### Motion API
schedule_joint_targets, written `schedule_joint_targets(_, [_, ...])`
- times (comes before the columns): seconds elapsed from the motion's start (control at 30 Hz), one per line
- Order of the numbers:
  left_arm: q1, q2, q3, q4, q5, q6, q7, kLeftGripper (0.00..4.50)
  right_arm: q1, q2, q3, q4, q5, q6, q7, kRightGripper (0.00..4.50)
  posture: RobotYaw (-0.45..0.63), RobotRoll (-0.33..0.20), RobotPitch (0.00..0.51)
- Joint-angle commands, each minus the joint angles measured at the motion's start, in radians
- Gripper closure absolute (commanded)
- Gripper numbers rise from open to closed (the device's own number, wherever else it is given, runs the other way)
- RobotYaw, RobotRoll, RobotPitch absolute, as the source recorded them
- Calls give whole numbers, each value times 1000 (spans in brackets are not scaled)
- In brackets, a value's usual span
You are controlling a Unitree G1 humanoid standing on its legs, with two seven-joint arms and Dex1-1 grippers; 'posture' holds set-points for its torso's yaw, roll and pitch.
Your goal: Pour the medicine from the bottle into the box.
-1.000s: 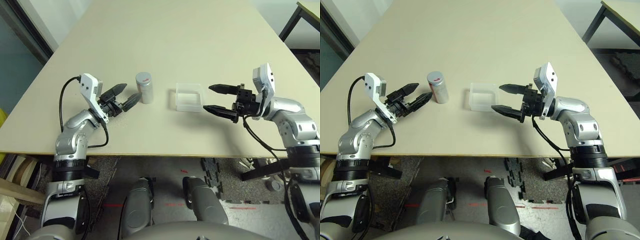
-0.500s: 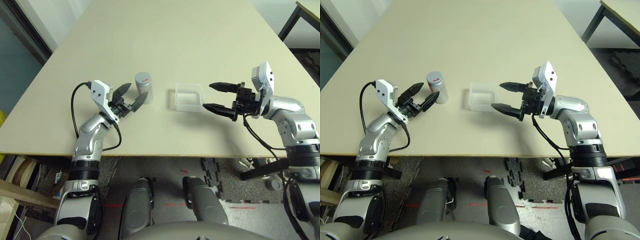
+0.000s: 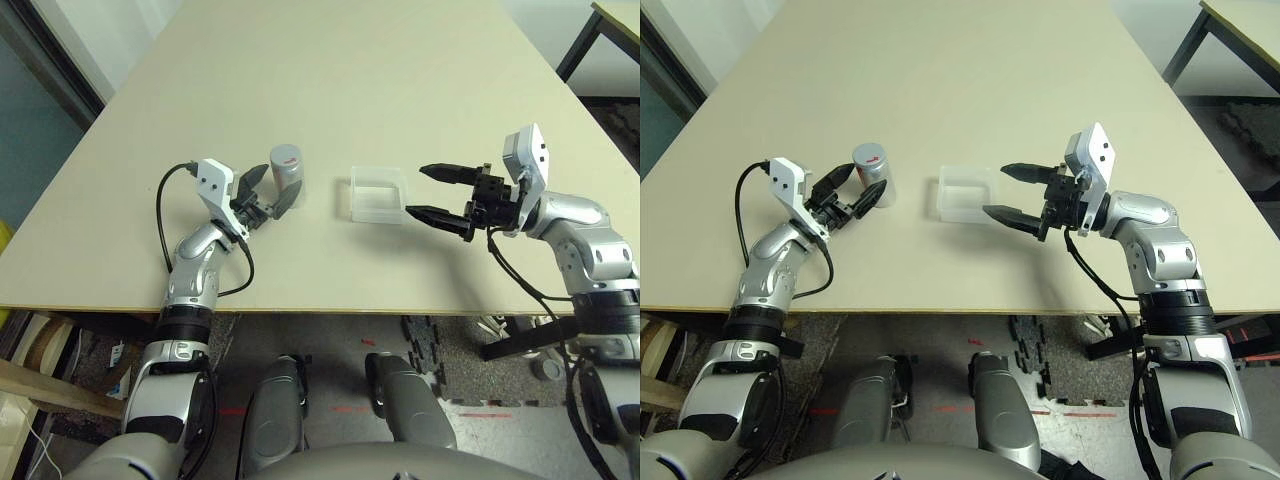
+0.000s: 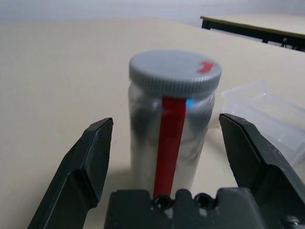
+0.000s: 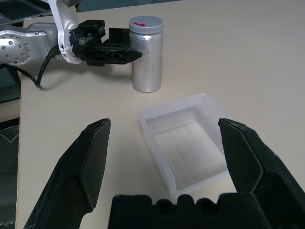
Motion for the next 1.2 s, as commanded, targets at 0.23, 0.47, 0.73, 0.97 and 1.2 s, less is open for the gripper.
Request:
schedule_joint_targets(0.23, [-81, -16, -14, 150, 39, -73, -10, 34, 31, -14, -5, -31, -1, -14, -8, 0, -268, 0, 142])
schedule_joint_targets(0.47, [-145, -28, -6, 256, 52, -117, 0, 34, 37, -19, -5, -29, -3, -23, -9, 0, -278, 0, 146])
schedule_joint_targets(0.73, [-184, -26, -8, 328, 66, -163, 4, 197, 44, -16, -1, -35, -5, -27, -16, 0, -284, 0, 150])
schedule_joint_targets(0.97, [-197, -17, -5, 361, 74, -176, -5, 1872, 45, -14, 2, -36, -5, -30, -18, 0, -283, 0, 153])
schedule_joint_targets(1.2, [-195, -15, -4, 359, 75, -166, -5, 1872, 34, -7, 5, -33, -5, -29, -25, 0, -283, 0, 156])
